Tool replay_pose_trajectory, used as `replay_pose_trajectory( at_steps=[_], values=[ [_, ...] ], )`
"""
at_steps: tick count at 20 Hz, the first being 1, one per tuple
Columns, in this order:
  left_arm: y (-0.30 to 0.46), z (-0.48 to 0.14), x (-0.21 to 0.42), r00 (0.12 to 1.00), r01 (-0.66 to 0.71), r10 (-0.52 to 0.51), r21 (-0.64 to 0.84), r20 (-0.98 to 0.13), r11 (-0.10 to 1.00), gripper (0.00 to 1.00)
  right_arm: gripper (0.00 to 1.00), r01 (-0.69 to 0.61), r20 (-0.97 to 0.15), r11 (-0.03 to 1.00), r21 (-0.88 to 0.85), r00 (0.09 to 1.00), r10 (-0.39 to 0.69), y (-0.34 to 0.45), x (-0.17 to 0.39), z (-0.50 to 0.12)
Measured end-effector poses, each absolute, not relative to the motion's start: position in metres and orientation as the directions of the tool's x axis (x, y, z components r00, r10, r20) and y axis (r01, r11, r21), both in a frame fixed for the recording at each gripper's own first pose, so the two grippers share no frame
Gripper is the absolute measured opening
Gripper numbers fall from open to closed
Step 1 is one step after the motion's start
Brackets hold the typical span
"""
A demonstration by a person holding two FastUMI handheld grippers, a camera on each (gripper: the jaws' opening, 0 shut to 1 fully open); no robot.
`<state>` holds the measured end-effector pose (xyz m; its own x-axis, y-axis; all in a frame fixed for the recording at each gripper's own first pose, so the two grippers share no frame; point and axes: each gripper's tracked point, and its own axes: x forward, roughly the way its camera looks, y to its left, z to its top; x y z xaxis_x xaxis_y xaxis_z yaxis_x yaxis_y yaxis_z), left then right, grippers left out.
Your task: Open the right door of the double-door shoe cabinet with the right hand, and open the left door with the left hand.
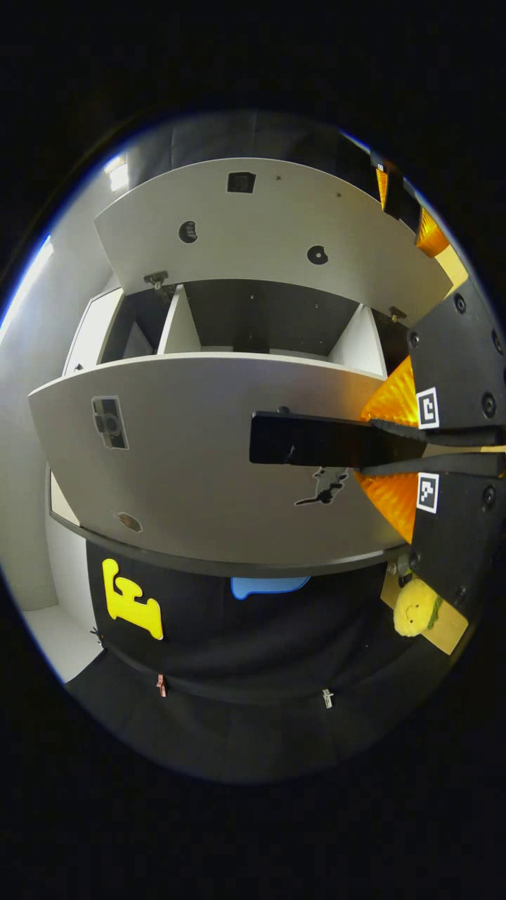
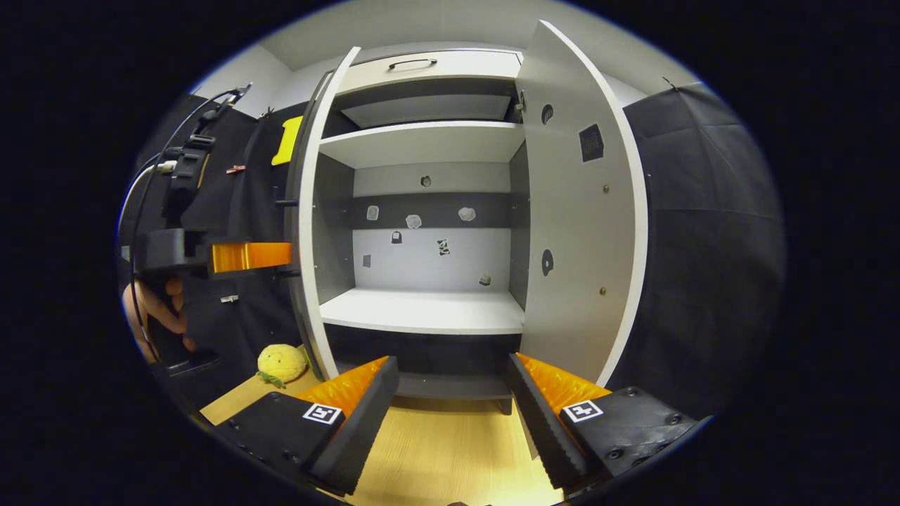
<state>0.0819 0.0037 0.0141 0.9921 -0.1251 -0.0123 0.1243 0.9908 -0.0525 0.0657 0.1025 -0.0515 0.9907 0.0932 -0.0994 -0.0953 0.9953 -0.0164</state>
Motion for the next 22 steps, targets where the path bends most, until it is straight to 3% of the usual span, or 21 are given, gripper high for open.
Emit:
replay_pose_trajectory(
  at_steps=[12, 16, 19, 22],
  values=[
    [0.102, 0.011, 0.045, 0.998, 0.056, -0.056, 0.013, -0.032, 0.998, 0.07, 0.98, -0.027, -0.116, 1.0, -0.006, 0.993, 0.026, 0.113, 0.06, -0.051],
    [0.159, 0.009, 0.051, 0.999, -0.014, 0.016, 0.044, -0.047, 0.999, 0.05, 0.98, 0.011, -0.078, 1.0, 0.008, 0.997, -0.011, 0.111, 0.062, -0.038],
    [0.161, 0.008, 0.053, 0.996, 0.066, -0.069, -0.055, -0.054, 0.996, 0.03, 0.98, 0.035, -0.063, 0.999, 0.02, 0.997, -0.034, 0.109, 0.065, -0.026],
    [0.16, 0.009, 0.05, 0.997, 0.061, -0.06, 0.019, -0.057, 0.998, 0.05, 0.98, 0.072, -0.037, 0.997, 0.019, 0.997, -0.071, 0.099, 0.066, -0.01]
  ],
)
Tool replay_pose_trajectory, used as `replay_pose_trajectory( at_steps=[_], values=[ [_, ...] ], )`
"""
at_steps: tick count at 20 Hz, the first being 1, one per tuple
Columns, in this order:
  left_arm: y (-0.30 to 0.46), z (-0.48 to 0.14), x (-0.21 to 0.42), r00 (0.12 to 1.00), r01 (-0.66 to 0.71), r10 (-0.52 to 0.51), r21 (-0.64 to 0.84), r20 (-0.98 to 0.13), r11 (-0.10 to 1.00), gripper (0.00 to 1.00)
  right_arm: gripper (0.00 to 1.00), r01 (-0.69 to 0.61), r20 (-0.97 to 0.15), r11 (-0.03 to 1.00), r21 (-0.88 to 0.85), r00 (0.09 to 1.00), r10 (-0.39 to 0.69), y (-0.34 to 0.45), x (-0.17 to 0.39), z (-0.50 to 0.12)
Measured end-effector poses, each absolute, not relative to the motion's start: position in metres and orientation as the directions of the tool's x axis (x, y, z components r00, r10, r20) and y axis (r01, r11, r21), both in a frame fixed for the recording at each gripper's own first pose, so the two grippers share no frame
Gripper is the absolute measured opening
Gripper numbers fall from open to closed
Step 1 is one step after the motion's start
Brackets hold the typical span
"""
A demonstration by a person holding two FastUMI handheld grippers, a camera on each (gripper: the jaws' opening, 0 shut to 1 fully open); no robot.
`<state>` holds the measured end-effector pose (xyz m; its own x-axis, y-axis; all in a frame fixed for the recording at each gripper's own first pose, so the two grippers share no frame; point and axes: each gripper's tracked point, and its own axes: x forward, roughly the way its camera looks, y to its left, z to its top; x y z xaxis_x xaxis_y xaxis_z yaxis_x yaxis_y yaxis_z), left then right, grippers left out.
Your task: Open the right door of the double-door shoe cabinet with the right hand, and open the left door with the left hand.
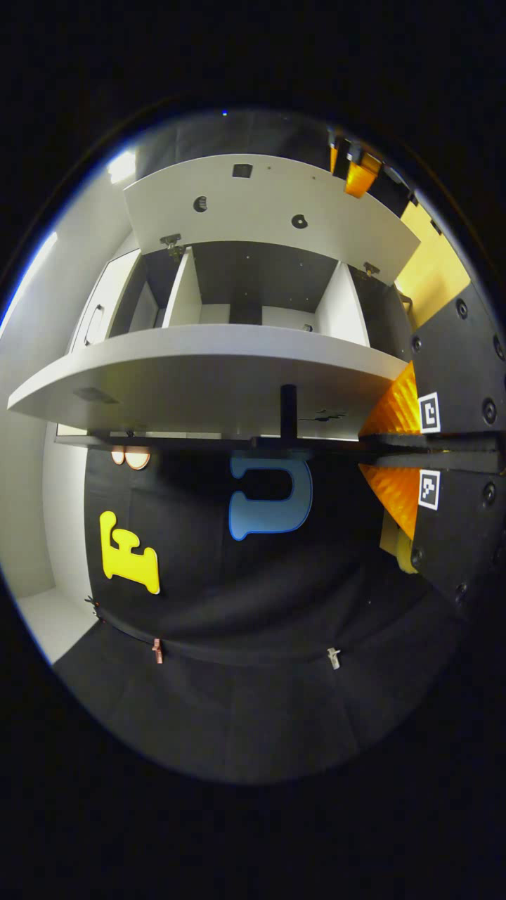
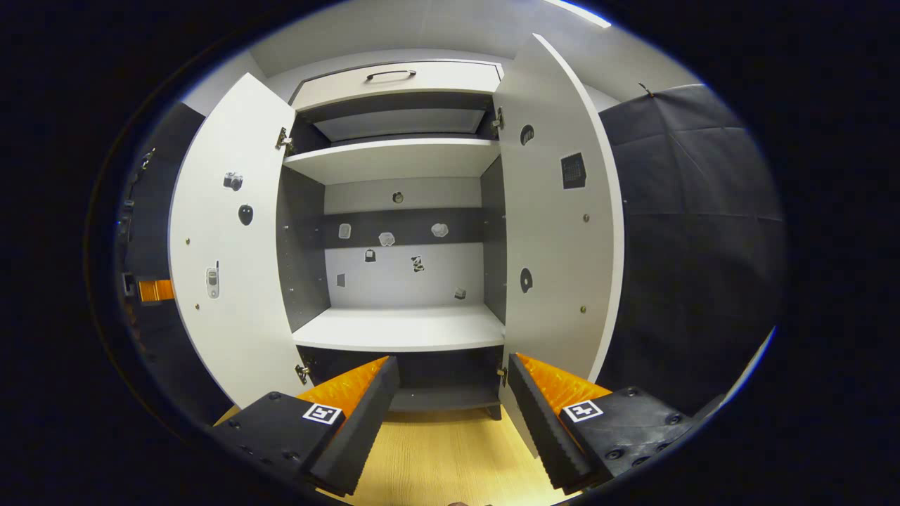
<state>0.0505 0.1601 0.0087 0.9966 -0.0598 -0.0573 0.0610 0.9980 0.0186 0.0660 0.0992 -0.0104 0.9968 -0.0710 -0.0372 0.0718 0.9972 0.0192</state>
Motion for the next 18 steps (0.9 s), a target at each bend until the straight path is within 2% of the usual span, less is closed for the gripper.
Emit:
replay_pose_trajectory(
  at_steps=[4, 9, 14, 18],
  values=[
    [0.159, 0.01, 0.041, 0.997, 0.053, -0.048, 0.101, -0.059, 0.993, 0.05, 0.98, 0.109, -0.024, 0.994, 0.013, 0.994, -0.109, 0.084, 0.065, 0.003],
    [0.158, 0.017, 0.018, 0.997, 0.033, -0.031, 0.033, -0.068, 0.999, 0.05, 0.98, 0.099, -0.032, 0.995, -0.001, 0.995, -0.099, 0.071, 0.06, 0.006],
    [0.111, 0.027, -0.019, 0.998, 0.05, -0.053, -0.069, -0.042, 0.996, 0.05, 0.98, 0.039, -0.032, 0.999, 0.02, 0.999, -0.038, 0.054, 0.052, 0.01],
    [0.07, 0.022, -0.043, 0.999, 0.007, -0.011, -0.093, -0.051, 0.996, 0.05, 0.98, -0.032, -0.027, 0.999, 0.034, 0.999, 0.033, 0.041, 0.044, 0.017]
  ],
)
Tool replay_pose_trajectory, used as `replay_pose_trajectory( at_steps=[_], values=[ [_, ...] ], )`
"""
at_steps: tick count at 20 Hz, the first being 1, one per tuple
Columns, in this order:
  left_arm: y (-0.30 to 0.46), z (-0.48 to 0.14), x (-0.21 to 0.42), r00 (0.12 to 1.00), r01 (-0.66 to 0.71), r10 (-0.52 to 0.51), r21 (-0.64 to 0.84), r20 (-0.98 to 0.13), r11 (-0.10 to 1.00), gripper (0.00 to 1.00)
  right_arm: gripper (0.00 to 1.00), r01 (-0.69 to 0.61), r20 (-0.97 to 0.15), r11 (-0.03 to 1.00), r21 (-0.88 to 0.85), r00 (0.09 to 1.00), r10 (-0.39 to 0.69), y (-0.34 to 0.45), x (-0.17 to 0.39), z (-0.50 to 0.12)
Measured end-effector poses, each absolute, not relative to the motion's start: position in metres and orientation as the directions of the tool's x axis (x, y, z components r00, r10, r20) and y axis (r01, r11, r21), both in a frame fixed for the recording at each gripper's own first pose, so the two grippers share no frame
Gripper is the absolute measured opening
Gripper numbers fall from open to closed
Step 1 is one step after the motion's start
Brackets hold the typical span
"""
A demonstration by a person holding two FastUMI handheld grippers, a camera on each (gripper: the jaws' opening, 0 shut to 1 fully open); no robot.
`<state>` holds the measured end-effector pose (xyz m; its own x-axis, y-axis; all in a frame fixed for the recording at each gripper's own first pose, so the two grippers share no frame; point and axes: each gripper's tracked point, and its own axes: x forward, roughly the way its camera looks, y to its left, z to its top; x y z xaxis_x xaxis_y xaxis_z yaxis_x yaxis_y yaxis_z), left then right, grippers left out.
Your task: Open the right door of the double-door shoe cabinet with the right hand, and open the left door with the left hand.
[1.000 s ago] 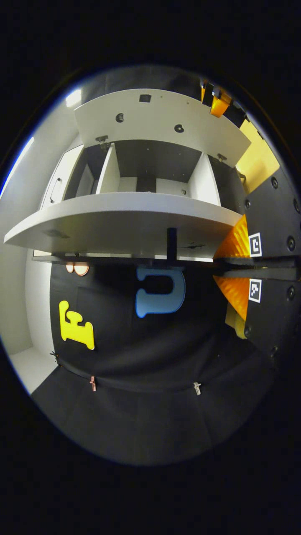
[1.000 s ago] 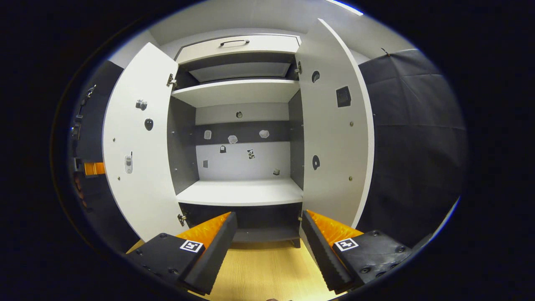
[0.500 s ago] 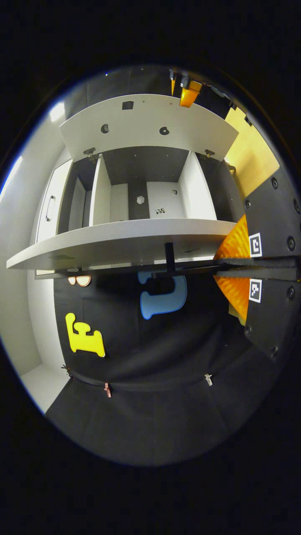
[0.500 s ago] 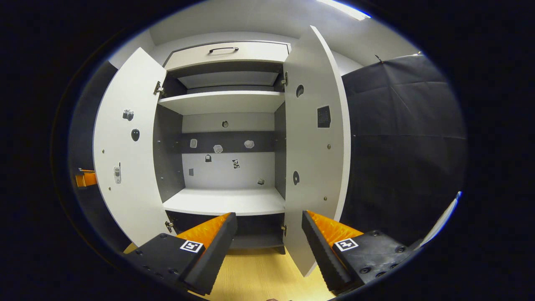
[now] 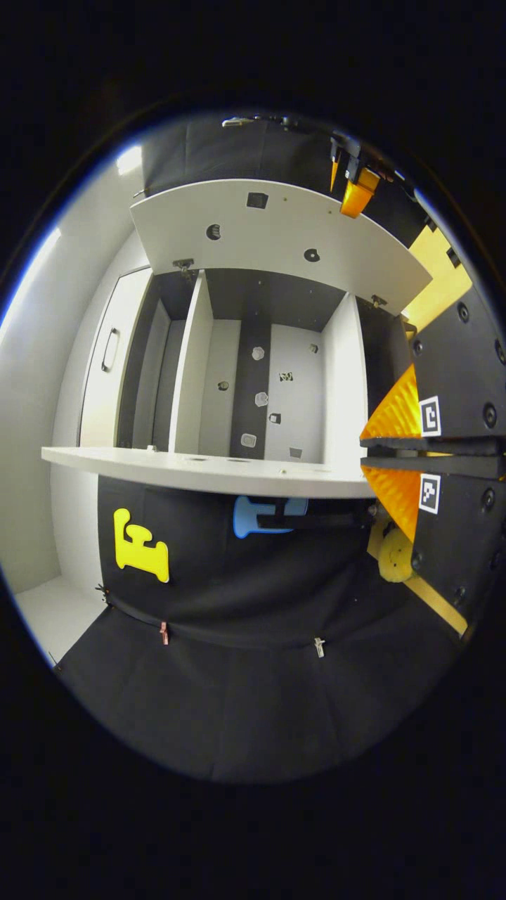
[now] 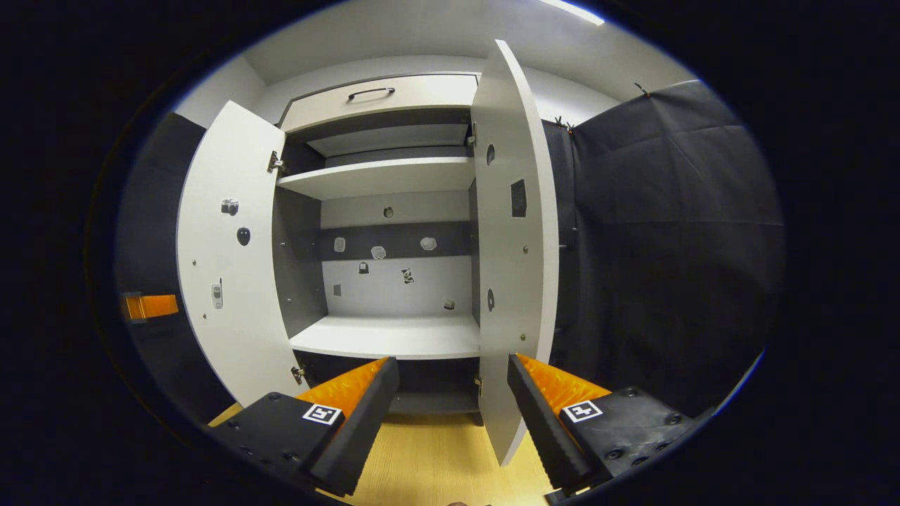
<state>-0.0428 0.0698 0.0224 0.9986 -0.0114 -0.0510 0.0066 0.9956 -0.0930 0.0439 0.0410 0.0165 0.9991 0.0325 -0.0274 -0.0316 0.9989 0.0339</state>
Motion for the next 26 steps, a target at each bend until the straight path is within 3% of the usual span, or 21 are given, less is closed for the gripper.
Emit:
replay_pose_trajectory(
  at_steps=[4, 6, 9, 13, 26],
  values=[
    [0.039, 0.015, -0.056, 0.997, -0.066, 0.059, -0.118, -0.057, 0.991, 0.22, 0.98, -0.1, -0.014, 0.994, 0.039, 0.995, 0.1, 0.03, 0.031, 0.019],
    [0.025, 0.018, -0.061, 0.996, -0.082, 0.077, -0.136, -0.035, 0.987, 0.41, 0.98, -0.122, -0.008, 0.992, 0.034, 0.992, 0.122, 0.025, 0.024, 0.02],
    [0.014, 0.015, -0.072, 0.996, -0.09, 0.085, -0.15, -0.039, 0.985, 0.78, 0.98, -0.146, -0.009, 0.988, 0.043, 0.989, 0.146, 0.025, 0.02, 0.018],
    [0.016, 0.021, -0.075, 0.996, -0.086, 0.086, -0.097, -0.008, 0.991, 0.95, 0.98, -0.112, 0.007, 0.991, 0.068, 0.994, 0.112, 0.022, 0.013, 0.02],
    [0.027, -0.024, -0.089, 1.0, -0.005, 0.005, 0.04, 0.0, 0.999, 0.95, 0.98, 0.03, -0.043, 0.999, 0.018, 0.999, -0.03, 0.039, -0.034, -0.045]
  ],
)
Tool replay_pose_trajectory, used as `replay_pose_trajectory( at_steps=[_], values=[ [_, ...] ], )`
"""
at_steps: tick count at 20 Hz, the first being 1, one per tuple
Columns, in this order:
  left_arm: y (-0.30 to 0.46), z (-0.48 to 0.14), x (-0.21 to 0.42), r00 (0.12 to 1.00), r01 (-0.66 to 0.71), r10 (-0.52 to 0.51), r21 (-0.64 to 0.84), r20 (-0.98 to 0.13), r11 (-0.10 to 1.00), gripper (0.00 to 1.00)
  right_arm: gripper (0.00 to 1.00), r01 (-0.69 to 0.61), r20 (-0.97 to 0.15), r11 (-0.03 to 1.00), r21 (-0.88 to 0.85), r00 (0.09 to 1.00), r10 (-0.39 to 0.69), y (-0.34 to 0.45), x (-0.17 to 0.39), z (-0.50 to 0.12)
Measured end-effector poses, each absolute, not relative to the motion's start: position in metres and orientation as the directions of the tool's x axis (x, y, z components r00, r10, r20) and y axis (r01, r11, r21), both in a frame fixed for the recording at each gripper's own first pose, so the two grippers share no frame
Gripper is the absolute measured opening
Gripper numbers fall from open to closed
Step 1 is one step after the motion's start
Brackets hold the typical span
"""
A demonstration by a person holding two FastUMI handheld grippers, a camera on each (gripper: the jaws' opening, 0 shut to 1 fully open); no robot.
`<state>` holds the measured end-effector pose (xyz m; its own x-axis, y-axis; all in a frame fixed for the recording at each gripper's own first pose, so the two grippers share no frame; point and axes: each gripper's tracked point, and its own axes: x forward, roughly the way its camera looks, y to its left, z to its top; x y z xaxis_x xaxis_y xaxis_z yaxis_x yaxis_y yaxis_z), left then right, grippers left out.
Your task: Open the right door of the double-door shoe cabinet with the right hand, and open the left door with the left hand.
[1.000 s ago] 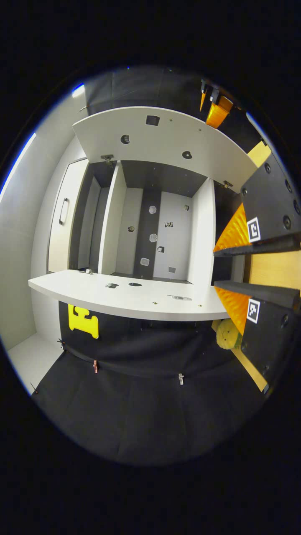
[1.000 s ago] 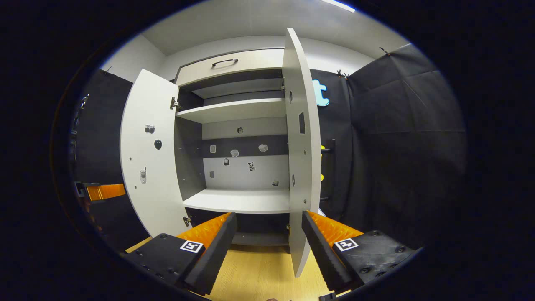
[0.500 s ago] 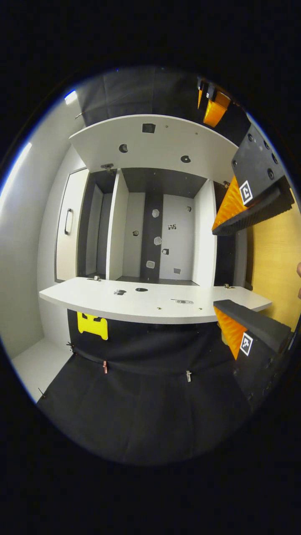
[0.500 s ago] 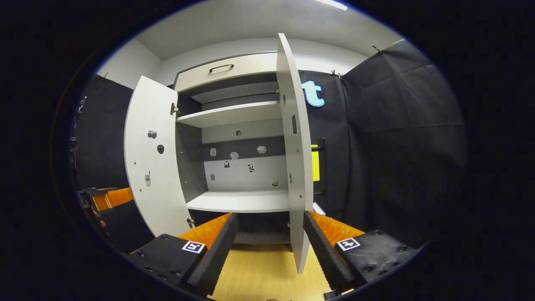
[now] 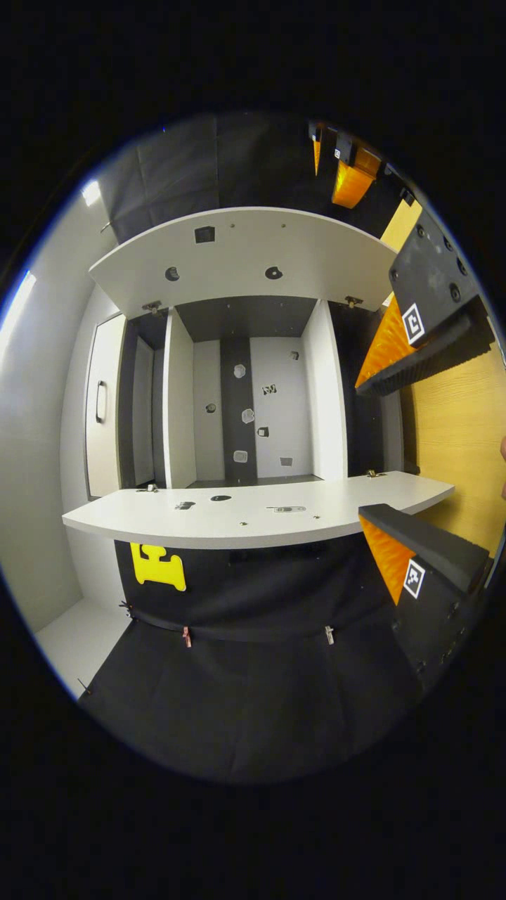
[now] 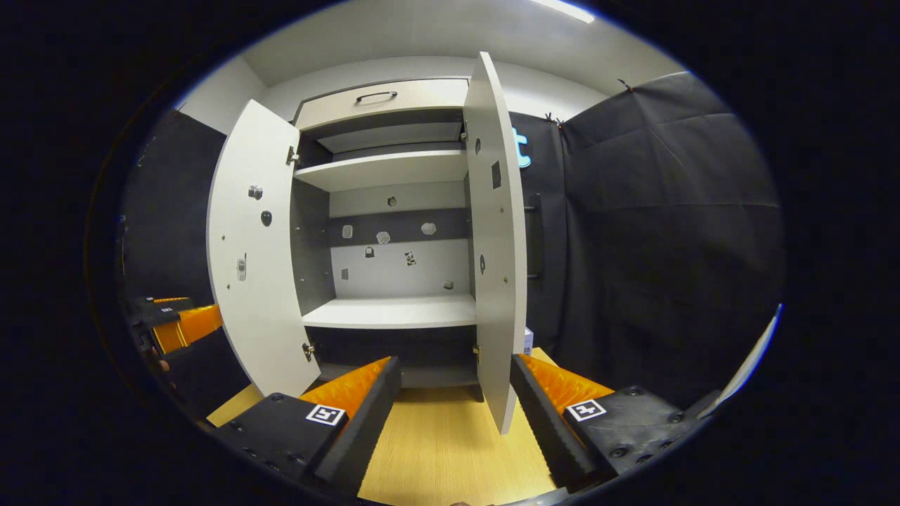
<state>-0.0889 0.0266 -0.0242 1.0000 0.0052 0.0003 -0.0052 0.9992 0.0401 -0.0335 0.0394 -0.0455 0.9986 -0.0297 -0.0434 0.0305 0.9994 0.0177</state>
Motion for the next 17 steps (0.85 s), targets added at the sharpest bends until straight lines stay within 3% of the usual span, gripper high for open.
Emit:
replay_pose_trajectory(
  at_steps=[6, 17],
  values=[
    [0.035, -0.04, -0.101, 1.0, -0.005, 0.005, -0.042, -0.004, 0.999, 0.95, 0.98, 0.054, -0.068, 0.998, -0.02, 0.996, -0.055, 0.047, -0.051, -0.067],
    [0.055, -0.046, -0.119, 0.999, -0.035, 0.035, -0.032, -0.007, 0.999, 0.95, 0.98, 0.033, -0.04, 0.999, -0.016, 0.999, -0.033, 0.066, -0.065, -0.051]
  ],
)
